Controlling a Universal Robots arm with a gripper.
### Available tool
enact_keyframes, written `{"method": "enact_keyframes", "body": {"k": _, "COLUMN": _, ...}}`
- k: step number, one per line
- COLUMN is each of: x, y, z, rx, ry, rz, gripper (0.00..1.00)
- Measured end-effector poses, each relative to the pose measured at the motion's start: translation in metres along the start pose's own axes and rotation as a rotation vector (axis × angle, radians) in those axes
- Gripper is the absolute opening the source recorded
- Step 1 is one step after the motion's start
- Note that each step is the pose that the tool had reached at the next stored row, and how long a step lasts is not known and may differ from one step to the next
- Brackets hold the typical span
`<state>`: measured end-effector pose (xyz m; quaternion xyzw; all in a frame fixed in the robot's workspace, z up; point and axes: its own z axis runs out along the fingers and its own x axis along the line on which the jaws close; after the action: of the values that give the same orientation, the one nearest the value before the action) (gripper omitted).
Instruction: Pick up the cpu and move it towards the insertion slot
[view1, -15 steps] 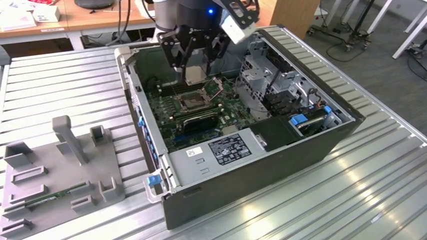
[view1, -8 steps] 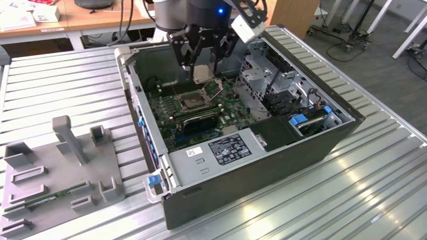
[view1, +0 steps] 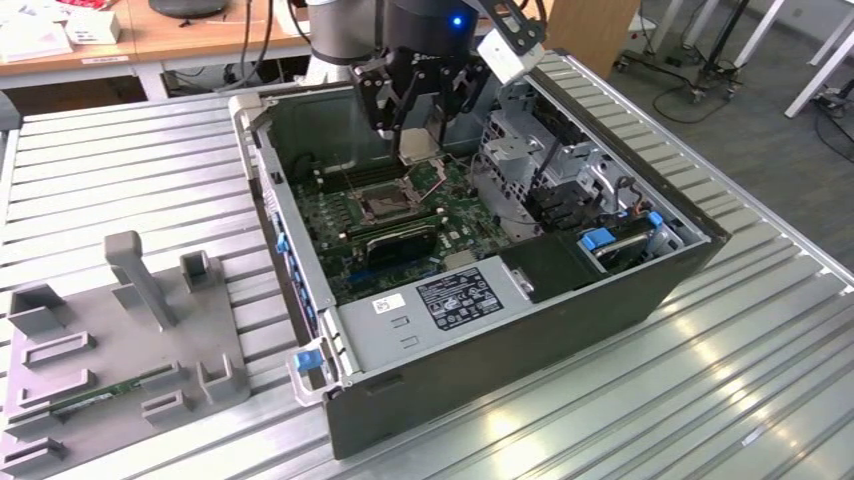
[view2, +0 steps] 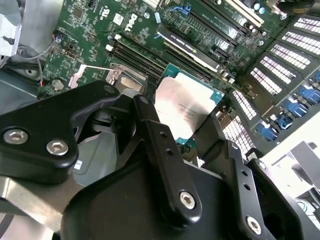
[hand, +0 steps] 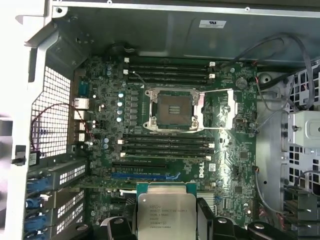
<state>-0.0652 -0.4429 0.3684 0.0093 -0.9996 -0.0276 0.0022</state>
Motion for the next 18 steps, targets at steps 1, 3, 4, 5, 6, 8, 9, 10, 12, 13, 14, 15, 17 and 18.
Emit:
{"method": "enact_keyframes", "body": {"k": 1, "x": 0.0, "y": 0.0, "z": 0.0, "rx": 0.0001, "ry": 0.0001, "rz": 0.0, "gripper": 0.55}}
{"method": "enact_keyframes", "body": {"k": 3, "x": -0.0001, "y": 0.0001, "z": 0.0, "rx": 0.0, "ry": 0.0, "rz": 0.0, "gripper": 0.55}}
{"method": "enact_keyframes", "body": {"k": 4, "x": -0.0001, "y": 0.0001, "z": 0.0, "rx": 0.0, "ry": 0.0, "rz": 0.0, "gripper": 0.55}}
{"method": "enact_keyframes", "body": {"k": 5, "x": -0.0002, "y": 0.0004, "z": 0.0001, "rx": 0.0, "ry": 0.0, "rz": 0.0, "gripper": 0.55}}
{"method": "enact_keyframes", "body": {"k": 6, "x": -0.0003, "y": 0.0008, "z": 0.0002, "rx": 0.0, "ry": 0.0, "rz": 0.0, "gripper": 0.55}}
{"method": "enact_keyframes", "body": {"k": 8, "x": -0.0002, "y": 0.0021, "z": 0.0004, "rx": -0.0001, "ry": 0.0, "rz": 0.0, "gripper": 0.55}}
{"method": "enact_keyframes", "body": {"k": 9, "x": -0.0002, "y": 0.0031, "z": 0.0006, "rx": 0.0, "ry": 0.0, "rz": 0.0, "gripper": 0.55}}
{"method": "enact_keyframes", "body": {"k": 10, "x": -0.0002, "y": 0.0042, "z": 0.0007, "rx": 0.0001, "ry": 0.0, "rz": 0.0, "gripper": 0.55}}
{"method": "enact_keyframes", "body": {"k": 12, "x": -0.0003, "y": 0.0074, "z": 0.0012, "rx": 0.0001, "ry": 0.0, "rz": 0.0, "gripper": 0.55}}
{"method": "enact_keyframes", "body": {"k": 13, "x": -0.0003, "y": 0.0092, "z": 0.0014, "rx": 0.0001, "ry": 0.0001, "rz": 0.0, "gripper": 0.55}}
{"method": "enact_keyframes", "body": {"k": 14, "x": -0.0003, "y": 0.0112, "z": 0.0018, "rx": 0.0001, "ry": 0.0, "rz": 0.0, "gripper": 0.55}}
{"method": "enact_keyframes", "body": {"k": 15, "x": -0.0004, "y": 0.0134, "z": 0.0021, "rx": 0.0, "ry": 0.0, "rz": 0.0, "gripper": 0.55}}
{"method": "enact_keyframes", "body": {"k": 17, "x": -0.0005, "y": 0.0178, "z": 0.0028, "rx": 0.0, "ry": 0.0, "rz": 0.0, "gripper": 0.55}}
{"method": "enact_keyframes", "body": {"k": 18, "x": -0.0005, "y": 0.0203, "z": 0.0032, "rx": 0.0, "ry": 0.0, "rz": 0.0, "gripper": 0.55}}
